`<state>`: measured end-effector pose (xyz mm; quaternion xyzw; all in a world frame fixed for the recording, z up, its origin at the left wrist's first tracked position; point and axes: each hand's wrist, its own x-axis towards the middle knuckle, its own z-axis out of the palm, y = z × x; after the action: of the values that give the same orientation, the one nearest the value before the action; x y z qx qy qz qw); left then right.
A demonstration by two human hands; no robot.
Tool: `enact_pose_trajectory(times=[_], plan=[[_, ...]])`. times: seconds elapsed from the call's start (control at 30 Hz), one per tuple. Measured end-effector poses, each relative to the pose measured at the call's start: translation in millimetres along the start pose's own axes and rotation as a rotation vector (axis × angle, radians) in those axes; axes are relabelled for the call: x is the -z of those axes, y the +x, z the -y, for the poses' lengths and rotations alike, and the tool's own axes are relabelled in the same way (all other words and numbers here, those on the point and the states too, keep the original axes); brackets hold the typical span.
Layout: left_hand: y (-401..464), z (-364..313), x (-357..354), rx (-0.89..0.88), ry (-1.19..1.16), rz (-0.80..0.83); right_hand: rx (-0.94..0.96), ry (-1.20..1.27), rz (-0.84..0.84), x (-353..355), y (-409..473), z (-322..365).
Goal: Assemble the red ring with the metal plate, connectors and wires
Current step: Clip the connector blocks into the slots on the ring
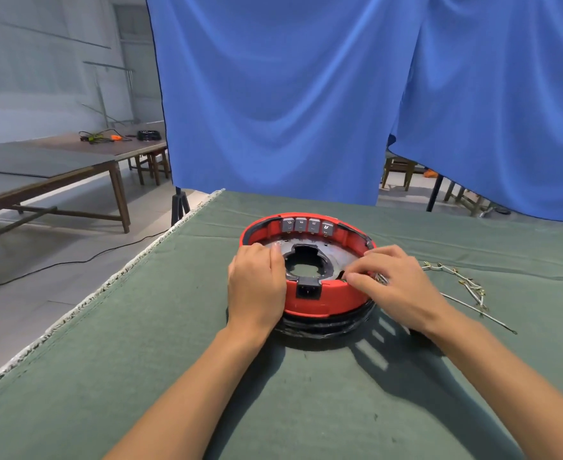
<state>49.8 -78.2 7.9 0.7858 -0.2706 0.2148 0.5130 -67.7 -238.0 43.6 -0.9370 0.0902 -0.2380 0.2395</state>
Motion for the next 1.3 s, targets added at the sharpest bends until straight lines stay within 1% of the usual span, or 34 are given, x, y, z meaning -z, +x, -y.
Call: enact_pose_trajectory(times=[0.1,0.17,0.2,0.23,0.27,0.3,0.33,0.4,0.47,0.5,0.57,0.63,0.7,0.83,0.9,1.0,1.1,1.23,1.3], plan=[[-2.1,-8.4,1.7,-0.047,0.067,-0.019,0.021,-0.018,-0.032,-4.2,-9.8,-3.2],[-4.0,-22.3,3.9,-0.093,0.015,-0.078,0.006,0.018,-0.107,-11.5,-15.4,3.7],[-3.6,-31.3,5.7,-0.09,-0.036,-0.098,0.021,0.029,-0.132,-14.2,-17.8,8.9],[-1.5,-39.8,6.4,-0.075,-0.071,-0.095,0.04,0.045,-0.14,-15.8,-19.5,13.6],[1.9,-46.8,5.4,-0.051,-0.068,-0.056,0.05,0.099,-0.149,-15.3,-20.3,17.1],[6.1,-53.3,3.0,-0.014,-0.034,0.019,0.044,0.206,-0.161,-12.7,-19.7,19.4],[11.0,-58.6,-0.7,0.041,0.001,0.13,0.022,0.341,-0.185,-9.7,-17.9,19.3],[19.8,-71.2,-11.8,0.191,-0.013,0.372,-0.089,0.574,-0.263,-1.9,-13.9,13.6],[22.8,-81.4,-25.0,0.315,-0.033,0.552,-0.235,0.678,-0.343,2.1,-9.0,5.3],[23.0,-87.3,-33.6,0.311,0.039,0.609,-0.297,0.686,-0.385,5.3,-7.2,-1.4],[20.1,-95.0,-52.3,0.261,0.228,0.657,-0.385,0.6,-0.433,10.8,-5.7,-15.6],[14.5,-99.9,-67.0,0.207,0.343,0.691,-0.422,0.381,-0.421,12.7,-6.4,-31.0],[11.4,-100.5,-75.7,0.129,0.429,0.723,-0.446,0.157,-0.368,11.3,-8.9,-43.0],[14.3,-94.1,-71.3,0.009,0.486,0.778,-0.509,-0.011,-0.307,14.4,-3.9,-63.0],[16.4,-90.5,-64.4,-0.109,0.534,0.81,-0.55,-0.145,-0.256,20.5,-0.6,-76.9],[16.3,-82.1,-52.7,-0.298,0.618,0.815,-0.629,-0.316,-0.126,22.1,-2.9,-98.4],[16.9,-72.2,-44.8,-0.406,0.597,0.802,-0.623,-0.42,-0.066,10.5,-4.0,-111.0],[10.6,-65.9,-48.2,-0.432,0.541,0.654,-0.631,-0.332,-0.178,5.2,-1.5,-113.6],[7.3,-64.7,-52.5,-0.44,0.542,0.58,-0.633,-0.331,-0.184,6.3,-2.3,-113.9]])
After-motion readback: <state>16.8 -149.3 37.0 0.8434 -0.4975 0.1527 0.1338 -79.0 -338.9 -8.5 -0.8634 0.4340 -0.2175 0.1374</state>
